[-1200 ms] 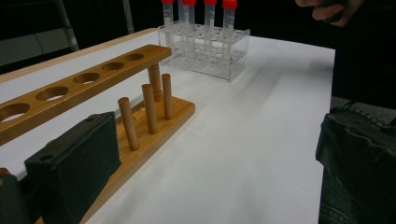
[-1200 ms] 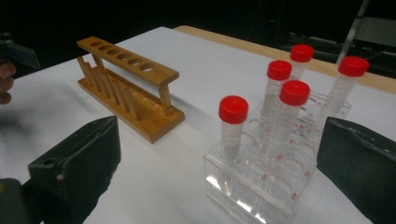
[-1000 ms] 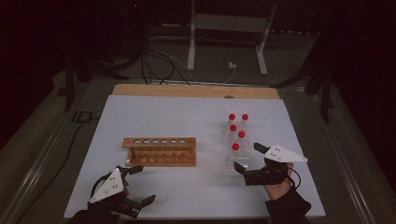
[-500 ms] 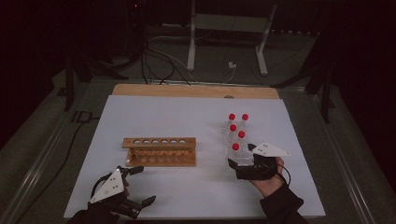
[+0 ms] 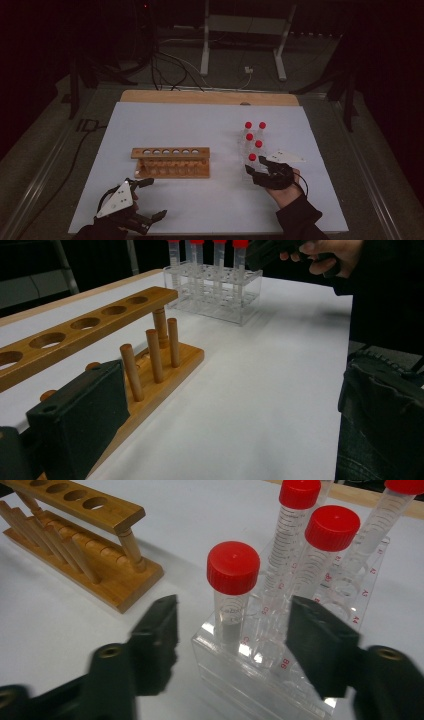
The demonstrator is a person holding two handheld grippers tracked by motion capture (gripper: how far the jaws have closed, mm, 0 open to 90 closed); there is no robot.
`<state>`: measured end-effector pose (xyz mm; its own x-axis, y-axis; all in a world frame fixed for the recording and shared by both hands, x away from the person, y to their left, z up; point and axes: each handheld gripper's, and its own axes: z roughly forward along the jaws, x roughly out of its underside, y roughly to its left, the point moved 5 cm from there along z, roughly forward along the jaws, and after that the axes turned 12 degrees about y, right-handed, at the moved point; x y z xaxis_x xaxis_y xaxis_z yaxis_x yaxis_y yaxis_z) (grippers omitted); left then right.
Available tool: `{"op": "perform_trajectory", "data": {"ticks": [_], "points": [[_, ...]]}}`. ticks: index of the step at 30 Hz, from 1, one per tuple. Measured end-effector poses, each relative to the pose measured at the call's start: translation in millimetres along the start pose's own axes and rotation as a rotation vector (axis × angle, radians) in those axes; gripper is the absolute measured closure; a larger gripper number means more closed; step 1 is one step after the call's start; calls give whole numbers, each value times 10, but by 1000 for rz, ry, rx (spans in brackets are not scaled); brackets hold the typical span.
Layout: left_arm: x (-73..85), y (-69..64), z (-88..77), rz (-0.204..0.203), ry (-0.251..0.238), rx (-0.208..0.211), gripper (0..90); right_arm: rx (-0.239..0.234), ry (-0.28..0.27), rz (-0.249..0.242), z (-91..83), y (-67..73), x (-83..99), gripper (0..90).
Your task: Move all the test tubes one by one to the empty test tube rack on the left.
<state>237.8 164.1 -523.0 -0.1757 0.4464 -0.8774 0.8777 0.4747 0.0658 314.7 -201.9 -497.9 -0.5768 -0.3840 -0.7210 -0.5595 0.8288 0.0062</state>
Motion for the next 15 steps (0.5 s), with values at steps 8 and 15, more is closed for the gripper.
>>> {"op": "perform_trajectory", "data": {"ticks": [8, 15], "points": [[1, 0, -2, 2, 1, -1, 4, -2, 31, 7, 68, -13, -6, 546], [1, -1, -3, 3, 2, 0, 4, 3, 55, 17, 123, -18, -13, 650]]}}
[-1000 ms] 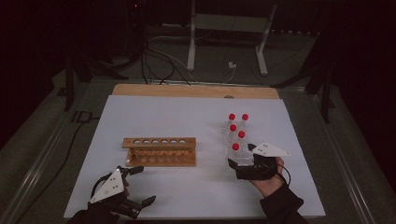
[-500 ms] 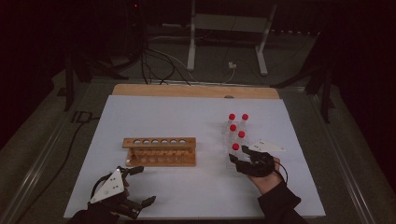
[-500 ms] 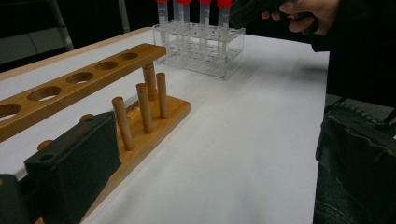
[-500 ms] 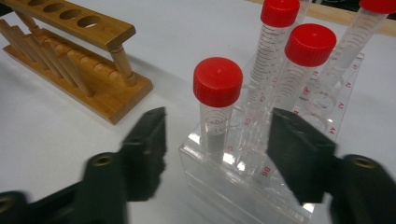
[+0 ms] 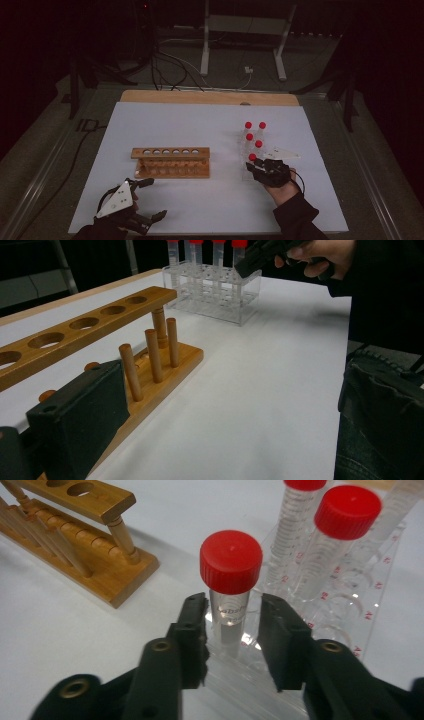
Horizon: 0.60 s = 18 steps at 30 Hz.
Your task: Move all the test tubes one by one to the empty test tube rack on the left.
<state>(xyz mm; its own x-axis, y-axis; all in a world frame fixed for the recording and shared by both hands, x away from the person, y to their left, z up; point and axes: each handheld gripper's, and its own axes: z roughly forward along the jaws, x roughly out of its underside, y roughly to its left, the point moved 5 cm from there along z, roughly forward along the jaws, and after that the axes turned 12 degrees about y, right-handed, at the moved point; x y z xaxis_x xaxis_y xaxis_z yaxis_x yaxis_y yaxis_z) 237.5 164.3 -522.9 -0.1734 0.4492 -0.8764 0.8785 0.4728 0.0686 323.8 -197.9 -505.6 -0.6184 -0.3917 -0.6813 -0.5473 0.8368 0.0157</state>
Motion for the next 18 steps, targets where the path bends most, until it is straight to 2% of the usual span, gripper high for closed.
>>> {"op": "perform_trajectory", "data": {"ticks": [6, 11, 18], "points": [[1, 0, 2, -1, 3, 1, 4, 12, 7, -9, 20, 25, -12, 731], [0, 1, 2, -1, -1, 0, 4, 26, 12, -19, 25, 45, -20, 741], [12, 11, 20, -19, 31, -8, 4, 32, 0, -32, 3, 49, -29, 745]]}}
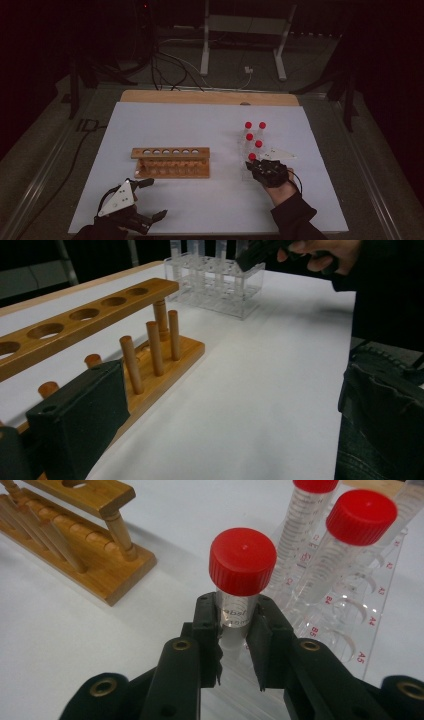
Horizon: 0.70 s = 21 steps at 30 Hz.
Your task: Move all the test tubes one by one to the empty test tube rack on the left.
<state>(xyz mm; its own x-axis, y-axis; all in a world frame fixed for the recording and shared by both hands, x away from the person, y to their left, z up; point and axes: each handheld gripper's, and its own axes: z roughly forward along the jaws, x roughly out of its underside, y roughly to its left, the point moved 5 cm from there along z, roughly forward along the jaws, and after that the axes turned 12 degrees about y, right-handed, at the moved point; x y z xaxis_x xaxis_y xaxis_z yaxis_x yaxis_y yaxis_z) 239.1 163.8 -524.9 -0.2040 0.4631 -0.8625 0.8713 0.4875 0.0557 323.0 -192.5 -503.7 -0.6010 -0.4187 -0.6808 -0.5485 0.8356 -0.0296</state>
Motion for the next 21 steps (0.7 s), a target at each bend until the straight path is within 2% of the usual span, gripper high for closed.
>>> {"op": "perform_trajectory", "data": {"ticks": [6, 17, 21], "points": [[3, -5, 11, -3, 4, 6, 4, -2, -27, -7, -98, 1, -54, 745], [0, 10, 4, -32, -3, 18, 4, 28, -88, -43, -349, 34, -186, 746], [0, 2, 5, -43, 16, 26, 4, 42, -108, -52, -426, 31, -224, 746]]}}
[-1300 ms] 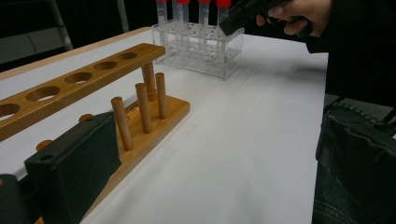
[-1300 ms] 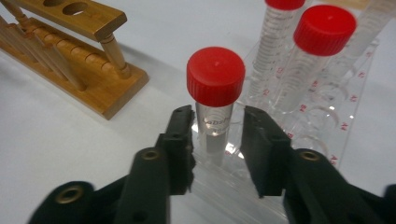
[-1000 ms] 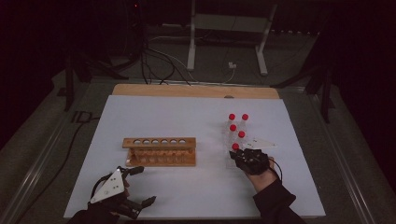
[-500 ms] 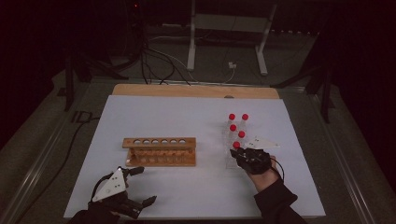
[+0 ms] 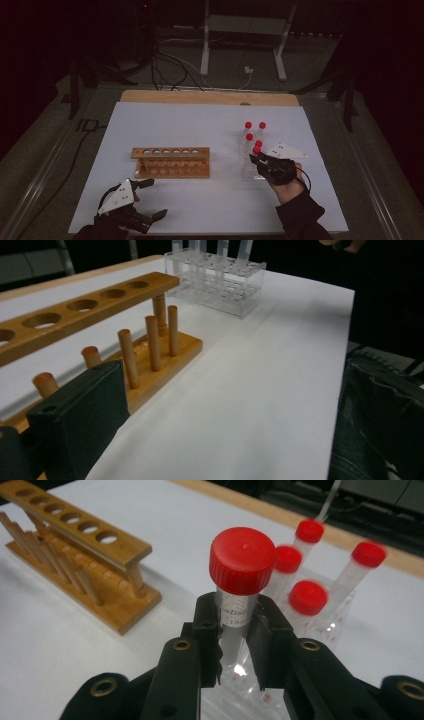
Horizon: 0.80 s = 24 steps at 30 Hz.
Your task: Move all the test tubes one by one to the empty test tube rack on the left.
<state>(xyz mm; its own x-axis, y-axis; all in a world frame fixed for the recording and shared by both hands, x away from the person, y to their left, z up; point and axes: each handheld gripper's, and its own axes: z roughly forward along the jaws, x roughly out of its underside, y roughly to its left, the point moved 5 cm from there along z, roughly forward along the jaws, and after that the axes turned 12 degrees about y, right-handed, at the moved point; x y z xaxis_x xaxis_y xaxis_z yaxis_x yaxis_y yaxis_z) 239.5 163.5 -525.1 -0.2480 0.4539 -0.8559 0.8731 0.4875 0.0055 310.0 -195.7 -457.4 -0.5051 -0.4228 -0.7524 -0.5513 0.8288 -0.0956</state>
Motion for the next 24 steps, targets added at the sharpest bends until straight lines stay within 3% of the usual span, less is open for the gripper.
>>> {"op": "perform_trajectory", "data": {"ticks": [4, 7, 11, 18, 24], "points": [[1, -27, 12, 9, 11, 13, 4, 5, -29, -7, -95, 2, -59, 746], [-19, -40, 33, -17, 35, -6, 4, -6, -46, -21, -161, 43, -99, 746], [-49, -69, 34, -23, 41, 13, 4, -22, -49, -42, -184, 112, -118, 746], [-165, -103, 14, -49, 31, 47, 4, -78, -23, -81, -111, 297, -101, 746], [-328, -131, 33, -21, 48, 78, 4, -127, 7, -122, -17, 456, -59, 746]]}}
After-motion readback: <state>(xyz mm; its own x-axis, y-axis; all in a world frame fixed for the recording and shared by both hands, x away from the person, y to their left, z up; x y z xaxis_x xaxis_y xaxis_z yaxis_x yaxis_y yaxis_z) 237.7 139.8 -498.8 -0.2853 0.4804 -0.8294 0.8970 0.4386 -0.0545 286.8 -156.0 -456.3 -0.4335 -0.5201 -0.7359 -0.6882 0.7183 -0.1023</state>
